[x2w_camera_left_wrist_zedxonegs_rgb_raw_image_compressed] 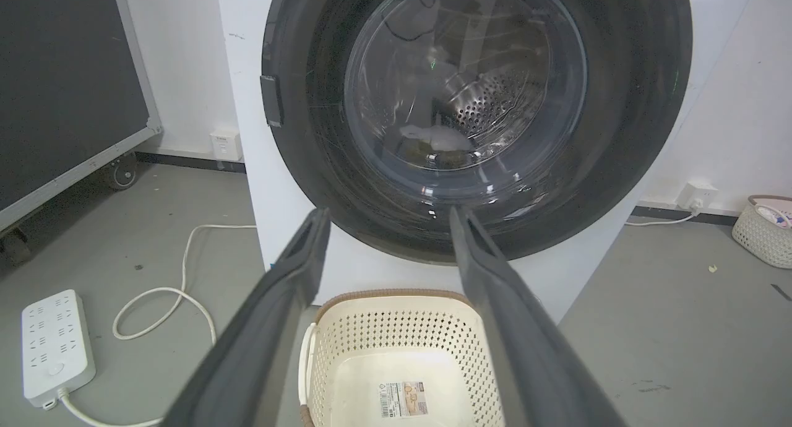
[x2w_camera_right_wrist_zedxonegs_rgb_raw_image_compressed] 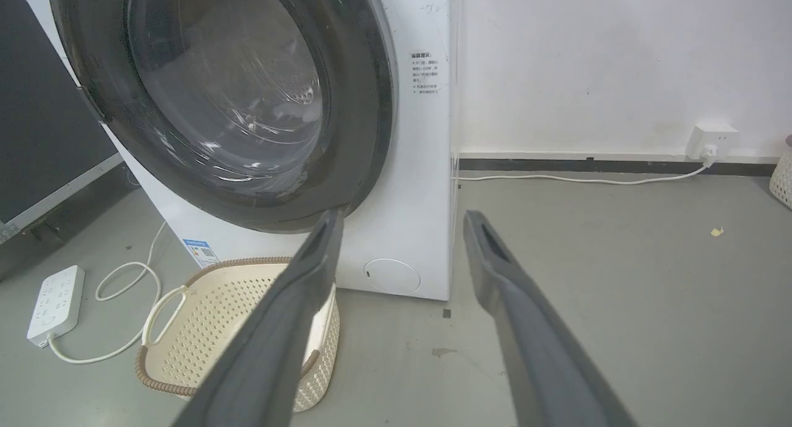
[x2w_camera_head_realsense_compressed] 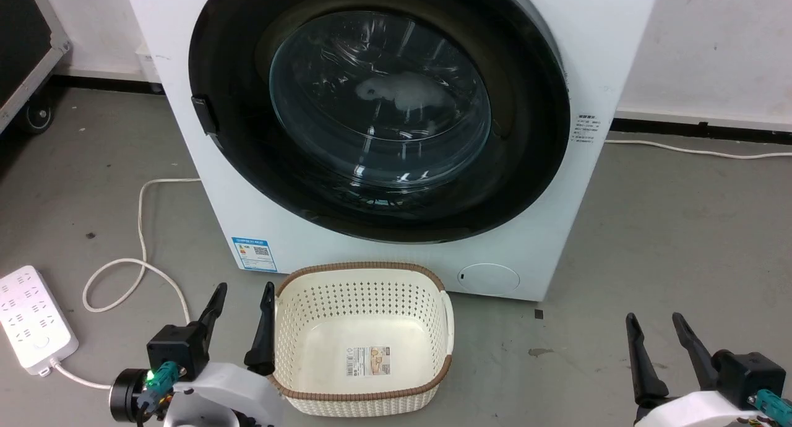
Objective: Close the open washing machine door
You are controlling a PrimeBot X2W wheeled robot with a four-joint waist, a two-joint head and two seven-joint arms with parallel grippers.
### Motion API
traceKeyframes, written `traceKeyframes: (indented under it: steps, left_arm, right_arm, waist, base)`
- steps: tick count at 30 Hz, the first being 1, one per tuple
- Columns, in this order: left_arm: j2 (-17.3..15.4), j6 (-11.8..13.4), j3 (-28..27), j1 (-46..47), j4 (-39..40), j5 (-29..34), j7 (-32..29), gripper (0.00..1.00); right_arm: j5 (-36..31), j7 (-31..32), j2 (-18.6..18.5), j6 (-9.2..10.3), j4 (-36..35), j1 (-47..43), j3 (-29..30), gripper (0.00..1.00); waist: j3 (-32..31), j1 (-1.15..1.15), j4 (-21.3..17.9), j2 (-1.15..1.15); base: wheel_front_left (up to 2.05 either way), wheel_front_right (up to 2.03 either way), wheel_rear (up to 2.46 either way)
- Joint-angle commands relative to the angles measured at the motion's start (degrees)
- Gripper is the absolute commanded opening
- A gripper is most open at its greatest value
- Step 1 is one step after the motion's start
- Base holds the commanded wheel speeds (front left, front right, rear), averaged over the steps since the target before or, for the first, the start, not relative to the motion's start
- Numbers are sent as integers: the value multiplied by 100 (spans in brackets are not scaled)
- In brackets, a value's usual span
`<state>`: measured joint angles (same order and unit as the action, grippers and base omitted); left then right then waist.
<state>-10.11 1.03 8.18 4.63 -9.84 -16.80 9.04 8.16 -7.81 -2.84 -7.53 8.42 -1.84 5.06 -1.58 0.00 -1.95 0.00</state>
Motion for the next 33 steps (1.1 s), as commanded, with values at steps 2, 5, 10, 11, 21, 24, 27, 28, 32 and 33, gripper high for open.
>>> traceKeyframes:
  steps: [2, 5, 10, 11, 21, 24, 27, 28, 32, 33]
  left_arm:
    - [-30, 38, -3, -15, -15, 0, -26, 100]
    - [-38, 44, 1, 10, -27, -25, -53, 100]
    - [-26, 26, 1, 45, -60, -97, -21, 100]
    - [-26, 22, 4, 48, -70, -107, -9, 100]
    - [-1, 23, 8, 10, -116, -135, -18, 0]
    - [16, 21, -7, 1, -95, -101, -35, 0]
    - [45, 16, -40, -18, -51, -29, -70, 0]
    - [51, 15, -47, -22, -42, -14, -77, 0]
    - [74, 11, -73, -37, -7, 44, -106, 0]
    - [79, 10, -80, -41, 2, 59, -113, 0]
  right_arm:
    - [39, -62, -4, 4, -51, -58, -20, 100]
    - [41, -68, -4, 4, -81, -56, -39, 100]
    - [56, -70, -4, 4, -107, -78, -46, 100]
    - [60, -70, -4, 4, -104, -85, -49, 100]
    - [41, -34, -1, 0, -76, 0, -62, 0]
    - [25, -18, -1, 0, -91, 4, -70, 0]
    - [-9, 14, -1, 0, -121, 11, -88, 0]
    - [-16, 21, -1, 0, -127, 12, -91, 0]
    - [-43, 47, -1, 0, -152, 18, -106, 0]
    - [-50, 53, -1, 0, -158, 20, -109, 0]
  waist:
    - [3, 0, -10, 0]
    - [7, 0, -21, 0]
    - [10, 0, -17, 0]
    - [10, 0, -14, 0]
    - [21, 0, -2, 0]
    - [23, 0, 1, 0]
    - [29, 0, 9, 0]
    - [30, 0, 11, 0]
    - [34, 0, 17, 0]
    - [35, 0, 19, 0]
  base:
    - [0, 0, 0]
    - [0, 0, 0]
    - [0, 0, 0]
    - [0, 0, 0]
    - [0, 0, 0]
    - [0, 0, 0]
    - [0, 0, 0]
    - [0, 0, 0]
    - [0, 0, 0]
    - [0, 0, 0]
